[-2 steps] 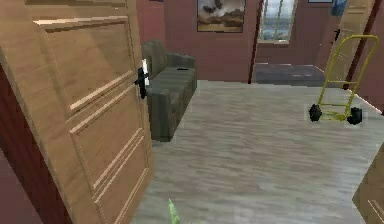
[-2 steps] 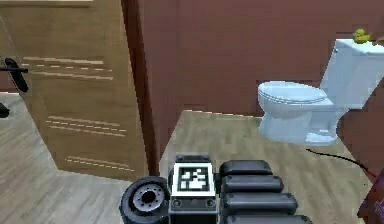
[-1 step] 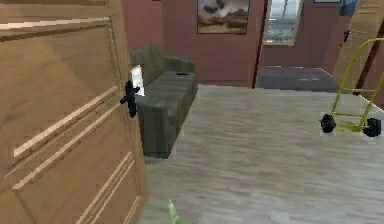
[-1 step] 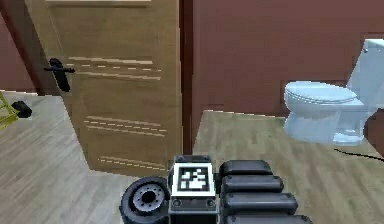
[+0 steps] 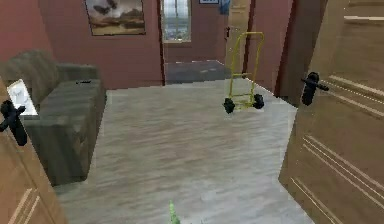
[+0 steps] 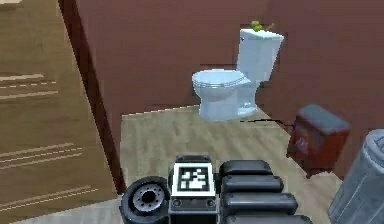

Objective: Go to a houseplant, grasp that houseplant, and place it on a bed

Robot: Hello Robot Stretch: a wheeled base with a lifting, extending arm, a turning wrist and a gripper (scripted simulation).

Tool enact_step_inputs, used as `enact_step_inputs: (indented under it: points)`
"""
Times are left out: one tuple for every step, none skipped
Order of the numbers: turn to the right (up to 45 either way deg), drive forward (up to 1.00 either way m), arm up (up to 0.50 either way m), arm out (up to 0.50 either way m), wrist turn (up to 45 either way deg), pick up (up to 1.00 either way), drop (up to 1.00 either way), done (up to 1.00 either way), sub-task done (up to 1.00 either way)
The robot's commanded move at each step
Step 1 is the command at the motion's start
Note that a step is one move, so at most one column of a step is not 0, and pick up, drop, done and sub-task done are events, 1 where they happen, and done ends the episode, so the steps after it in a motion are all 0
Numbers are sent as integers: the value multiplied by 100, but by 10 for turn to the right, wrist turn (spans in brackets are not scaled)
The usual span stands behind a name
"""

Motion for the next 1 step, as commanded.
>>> enact_step_inputs:
  points:
    - [0, 100, 0, 0, 0, 0, 0, 0, 0]
